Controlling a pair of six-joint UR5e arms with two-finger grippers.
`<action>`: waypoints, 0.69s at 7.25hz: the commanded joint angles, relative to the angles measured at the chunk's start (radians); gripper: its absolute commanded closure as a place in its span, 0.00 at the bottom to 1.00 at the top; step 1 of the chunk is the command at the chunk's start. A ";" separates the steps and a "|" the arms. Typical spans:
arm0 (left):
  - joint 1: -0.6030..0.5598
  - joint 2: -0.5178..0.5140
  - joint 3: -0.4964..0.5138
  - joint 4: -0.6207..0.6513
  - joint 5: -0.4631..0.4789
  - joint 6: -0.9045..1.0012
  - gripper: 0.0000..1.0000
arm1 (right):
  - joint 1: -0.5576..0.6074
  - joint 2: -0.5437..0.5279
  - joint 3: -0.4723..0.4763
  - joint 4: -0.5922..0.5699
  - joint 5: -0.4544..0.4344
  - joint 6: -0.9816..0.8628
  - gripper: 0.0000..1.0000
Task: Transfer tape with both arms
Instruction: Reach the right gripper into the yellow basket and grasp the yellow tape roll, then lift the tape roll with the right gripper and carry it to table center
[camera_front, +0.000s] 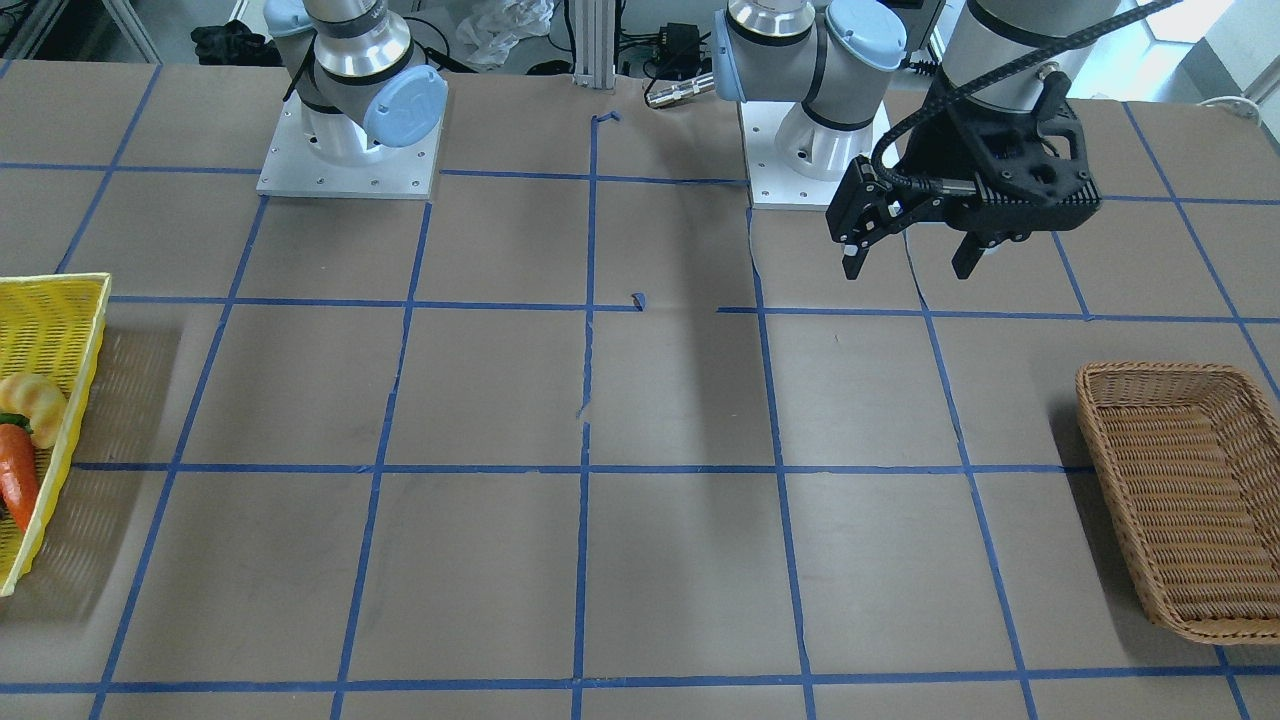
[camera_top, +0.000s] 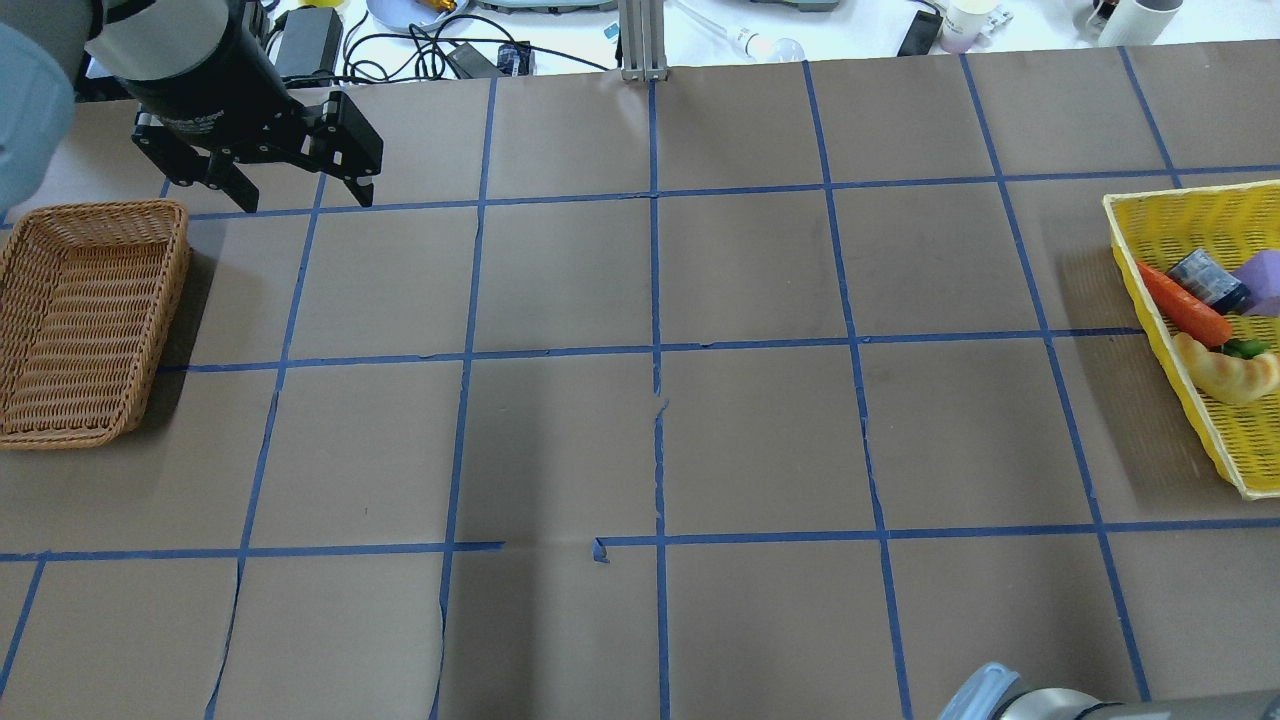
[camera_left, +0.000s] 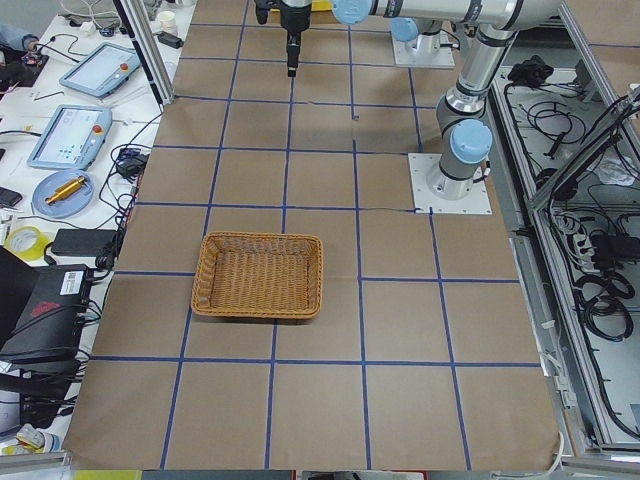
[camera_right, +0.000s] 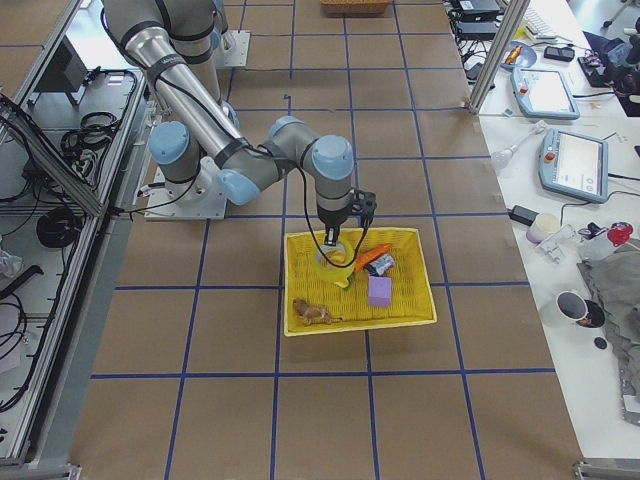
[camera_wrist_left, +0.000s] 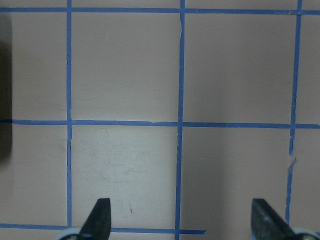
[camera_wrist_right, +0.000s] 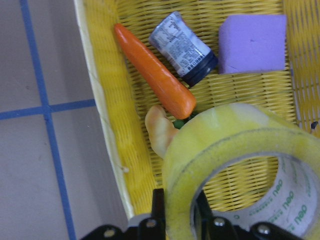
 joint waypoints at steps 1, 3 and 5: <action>0.001 0.002 0.000 0.000 -0.001 0.003 0.00 | 0.216 0.000 -0.095 0.071 0.011 0.305 1.00; 0.003 0.002 0.000 0.002 -0.001 0.003 0.00 | 0.535 0.101 -0.179 0.078 -0.024 0.759 1.00; 0.003 0.003 0.000 0.002 0.001 0.005 0.00 | 0.744 0.265 -0.298 0.063 0.028 1.128 1.00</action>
